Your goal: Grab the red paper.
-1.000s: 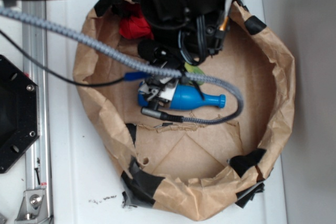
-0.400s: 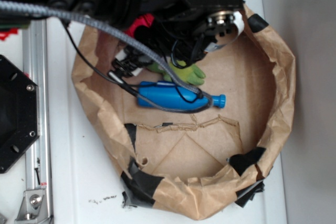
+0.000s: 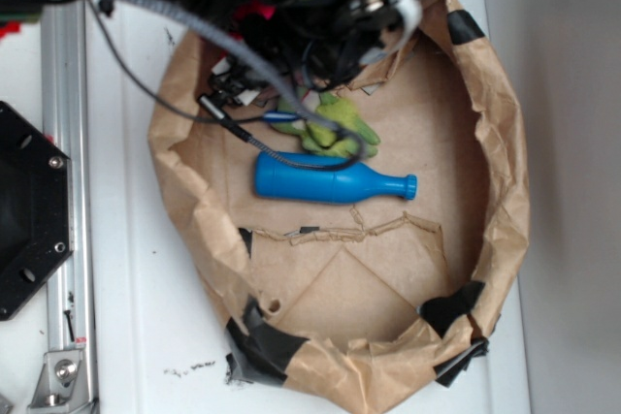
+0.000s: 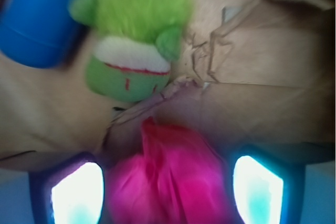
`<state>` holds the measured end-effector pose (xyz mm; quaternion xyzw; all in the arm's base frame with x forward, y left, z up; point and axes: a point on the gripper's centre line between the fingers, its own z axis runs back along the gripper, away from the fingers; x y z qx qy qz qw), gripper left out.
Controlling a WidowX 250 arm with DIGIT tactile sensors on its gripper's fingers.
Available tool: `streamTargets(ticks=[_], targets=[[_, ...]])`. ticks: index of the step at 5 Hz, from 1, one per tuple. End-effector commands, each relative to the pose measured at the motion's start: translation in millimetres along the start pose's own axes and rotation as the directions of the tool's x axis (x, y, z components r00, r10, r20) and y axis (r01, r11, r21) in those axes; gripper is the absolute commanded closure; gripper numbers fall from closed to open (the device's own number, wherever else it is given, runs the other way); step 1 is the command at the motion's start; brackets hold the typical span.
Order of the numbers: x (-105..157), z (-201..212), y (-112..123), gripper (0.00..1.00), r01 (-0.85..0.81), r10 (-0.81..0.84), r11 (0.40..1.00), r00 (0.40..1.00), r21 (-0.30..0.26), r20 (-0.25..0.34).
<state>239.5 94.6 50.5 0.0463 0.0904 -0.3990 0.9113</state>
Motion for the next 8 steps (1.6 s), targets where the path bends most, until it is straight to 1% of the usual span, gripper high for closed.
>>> streamTargets(ticks=[1, 2, 3, 4, 5, 6, 7, 8], targets=[[-2, -26, -4, 0.0, 0.002, -0.002, 1.0, 1.0, 0.013, 0.029], [-16, -43, 3, 0.0, -0.058, 0.057, 0.998, 0.998, -0.005, -0.025], [-32, -42, 17, 1.0, -0.171, 0.172, 0.985, 0.985, -0.017, 0.019], [-31, -34, 16, 1.0, -0.193, 0.193, 0.981, 0.981, 0.0, 0.015], [-10, 1, 2, 1.0, -0.192, 0.194, 0.981, 0.976, -0.03, 0.097], [18, 51, -13, 1.0, -0.18, 0.181, 0.983, 0.968, -0.02, 0.172], [39, 83, -27, 1.0, -0.163, 0.153, 0.987, 0.956, 0.019, 0.252], [51, 106, -35, 1.0, -0.225, 0.245, 0.969, 0.9, -0.1, 0.361]])
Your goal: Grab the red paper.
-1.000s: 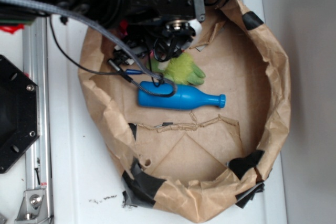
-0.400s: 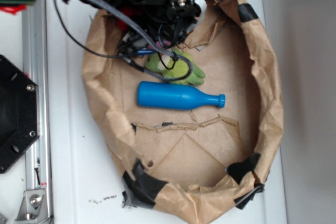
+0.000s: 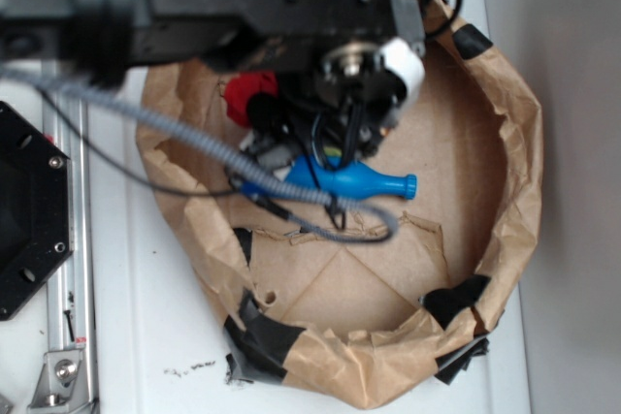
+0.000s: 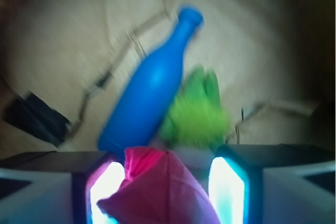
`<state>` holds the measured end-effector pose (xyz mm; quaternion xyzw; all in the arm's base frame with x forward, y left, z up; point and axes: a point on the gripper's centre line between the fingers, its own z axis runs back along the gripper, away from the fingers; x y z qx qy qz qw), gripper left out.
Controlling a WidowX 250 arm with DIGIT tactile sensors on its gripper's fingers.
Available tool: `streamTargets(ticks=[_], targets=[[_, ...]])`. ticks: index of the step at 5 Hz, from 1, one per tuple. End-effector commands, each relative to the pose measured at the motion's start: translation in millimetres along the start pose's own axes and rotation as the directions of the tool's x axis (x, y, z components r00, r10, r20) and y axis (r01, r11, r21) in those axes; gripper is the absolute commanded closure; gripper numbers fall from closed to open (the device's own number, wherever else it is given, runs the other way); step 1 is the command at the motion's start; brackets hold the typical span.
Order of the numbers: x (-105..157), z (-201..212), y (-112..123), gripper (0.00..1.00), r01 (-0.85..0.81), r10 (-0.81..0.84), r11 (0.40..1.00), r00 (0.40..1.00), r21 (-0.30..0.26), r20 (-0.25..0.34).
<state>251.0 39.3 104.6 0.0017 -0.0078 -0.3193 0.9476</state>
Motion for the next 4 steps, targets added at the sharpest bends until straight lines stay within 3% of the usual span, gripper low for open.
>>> streamTargets(ticks=[1, 2, 4], targets=[[33, 60, -15, 1.0, -0.172, 0.179, 0.984, 0.95, -0.051, 0.257], [42, 61, -4, 1.0, -0.385, 0.411, 0.911, 0.816, -0.148, 0.407], [47, 48, 1, 1.0, -0.477, 0.497, 0.866, 0.793, -0.15, 0.351]])
